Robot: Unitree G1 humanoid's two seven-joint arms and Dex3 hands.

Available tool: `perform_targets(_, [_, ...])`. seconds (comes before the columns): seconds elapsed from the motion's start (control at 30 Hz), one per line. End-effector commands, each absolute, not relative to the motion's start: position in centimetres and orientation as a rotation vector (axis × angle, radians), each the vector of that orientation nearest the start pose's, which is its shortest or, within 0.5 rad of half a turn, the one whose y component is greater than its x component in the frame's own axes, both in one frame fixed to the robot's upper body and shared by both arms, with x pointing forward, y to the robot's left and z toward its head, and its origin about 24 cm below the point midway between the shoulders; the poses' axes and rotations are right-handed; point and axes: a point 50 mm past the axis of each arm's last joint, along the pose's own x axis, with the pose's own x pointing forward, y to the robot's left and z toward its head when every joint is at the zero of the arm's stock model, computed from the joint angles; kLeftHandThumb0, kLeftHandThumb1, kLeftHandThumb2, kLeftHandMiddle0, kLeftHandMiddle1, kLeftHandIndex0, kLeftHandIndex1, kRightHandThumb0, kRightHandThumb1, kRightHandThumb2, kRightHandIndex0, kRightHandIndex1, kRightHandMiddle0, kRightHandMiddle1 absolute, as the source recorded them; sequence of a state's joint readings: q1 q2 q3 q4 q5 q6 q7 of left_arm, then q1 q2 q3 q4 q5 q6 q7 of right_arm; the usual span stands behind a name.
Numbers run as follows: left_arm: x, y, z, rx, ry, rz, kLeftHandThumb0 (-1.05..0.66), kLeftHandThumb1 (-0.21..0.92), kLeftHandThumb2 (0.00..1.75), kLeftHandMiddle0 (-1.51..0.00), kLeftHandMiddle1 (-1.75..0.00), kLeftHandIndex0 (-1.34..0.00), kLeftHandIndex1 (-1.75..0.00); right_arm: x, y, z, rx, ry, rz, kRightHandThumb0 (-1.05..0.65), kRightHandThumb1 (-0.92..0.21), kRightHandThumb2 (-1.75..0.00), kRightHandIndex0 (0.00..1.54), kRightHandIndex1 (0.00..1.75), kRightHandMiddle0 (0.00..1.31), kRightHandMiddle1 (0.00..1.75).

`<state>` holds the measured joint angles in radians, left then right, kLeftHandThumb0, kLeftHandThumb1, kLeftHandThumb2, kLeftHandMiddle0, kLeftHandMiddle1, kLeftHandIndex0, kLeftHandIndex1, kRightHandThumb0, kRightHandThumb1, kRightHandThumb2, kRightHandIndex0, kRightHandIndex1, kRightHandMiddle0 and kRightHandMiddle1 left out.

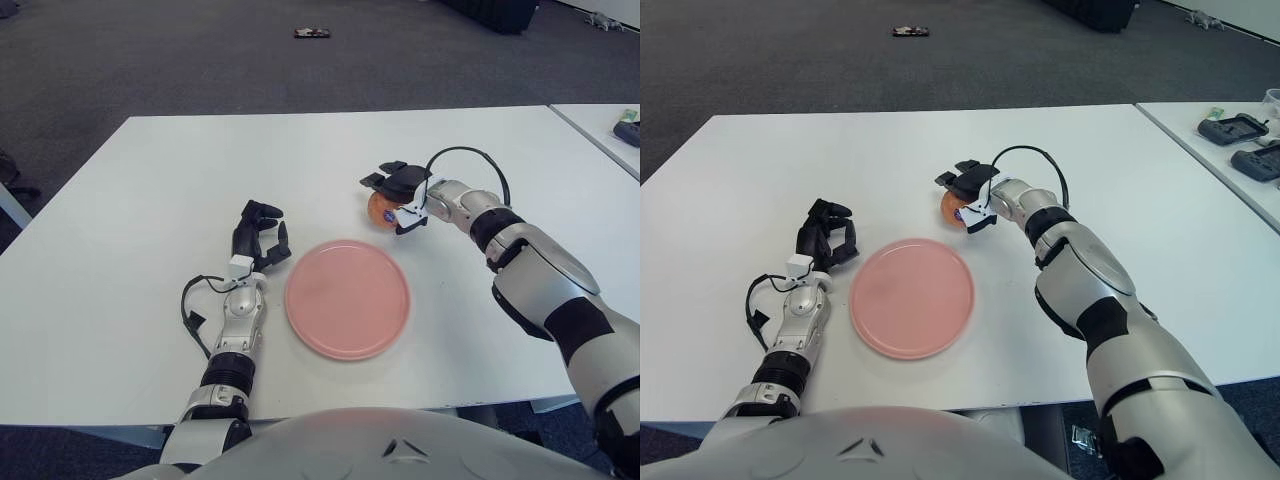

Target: Put the apple into the plate.

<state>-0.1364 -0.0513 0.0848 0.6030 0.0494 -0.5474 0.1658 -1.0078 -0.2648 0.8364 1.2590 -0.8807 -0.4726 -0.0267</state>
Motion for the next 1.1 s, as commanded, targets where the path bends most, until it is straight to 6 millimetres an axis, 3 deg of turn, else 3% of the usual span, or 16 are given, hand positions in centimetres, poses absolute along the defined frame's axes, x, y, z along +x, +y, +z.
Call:
perform_targets(0.0, [24.6,15.2,-2.6,-0.006,-0.001,0.196,-0.45,0.42,1.2,-0.86,-1.75,-0.52,-1.75,36.3,-9.3,3.9,-1.749,-0.15,0.939,-0.76,-0.33,-1.03,0.01,0.04,0.0,0.55])
perform_targets(0.27, [24.5,15.3,-2.7,-0.008,0.001,0.204,-0.44,0.43,1.19,-0.84,-1.75,-0.52,-1.75,36.2,-9.0,3.2,-1.752,-0.111,0.936,-0.75,-0.32,-1.04,0.0,0.07,0.0,0.56])
perform_targets(0.47, [24.4,15.4,-2.6,-0.019,-0.013,0.208,-0.44,0.43,1.19,-0.83,-1.75,-0.52,-1.75,36.1,-8.9,3.0,-1.715,-0.068,0.944,-0.74,-0.31,-1.05,0.0,0.27,0.0,0.7])
perform_targets(0.57, [24.4,15.3,-2.6,-0.03,-0.027,0.207,-0.44,0.43,1.18,-0.85,-1.75,-0.52,-1.75,36.1,-8.9,2.9,-1.699,-0.046,0.946,-0.71,-0.29,-1.07,0.0,0.54,0.0,0.97])
perform_targets(0.63, [24.4,15.3,-2.5,-0.035,-0.033,0.207,-0.44,0.43,1.18,-0.86,-1.75,-0.52,-1.75,36.1,-9.0,2.9,-1.692,-0.035,0.943,-0.65,-0.23,-1.14,0.0,0.87,0.0,1.27])
perform_targets(0.7, [24.3,15.3,-2.5,-0.04,-0.037,0.207,-0.44,0.43,1.18,-0.86,-1.75,-0.52,-1.75,36.1,-9.0,2.8,-1.685,-0.026,0.938,-0.6,-0.18,-1.21,0.0,1.1,0.0,1.45])
perform_targets(0.83, [24.2,15.4,-2.5,-0.053,-0.037,0.208,-0.44,0.43,1.18,-0.86,-1.75,-0.52,-1.75,36.1,-9.3,2.6,-1.674,0.008,0.912,-0.5,-0.14,-1.32,0.01,1.48,0.01,1.67])
perform_targets(1.0, [24.0,15.5,-2.6,-0.06,-0.033,0.207,-0.44,0.44,1.18,-0.85,-1.75,-0.51,-1.75,36.1,-9.4,2.4,-1.652,0.023,0.894,-0.4,-0.16,-1.38,0.17,1.68,0.13,1.73])
perform_targets(1.03, [24.0,15.5,-2.6,-0.058,-0.032,0.207,-0.44,0.44,1.18,-0.85,-1.75,-0.51,-1.75,36.1,-9.4,2.4,-1.647,0.026,0.889,-0.26,-0.22,-1.34,0.35,1.65,0.22,1.74])
perform_targets(1.07, [24.0,15.5,-2.6,-0.057,-0.031,0.207,-0.44,0.44,1.18,-0.85,-1.75,-0.51,-1.75,36.1,-9.4,2.3,-1.644,0.029,0.886,-0.21,-0.24,-1.32,0.42,1.64,0.25,1.74])
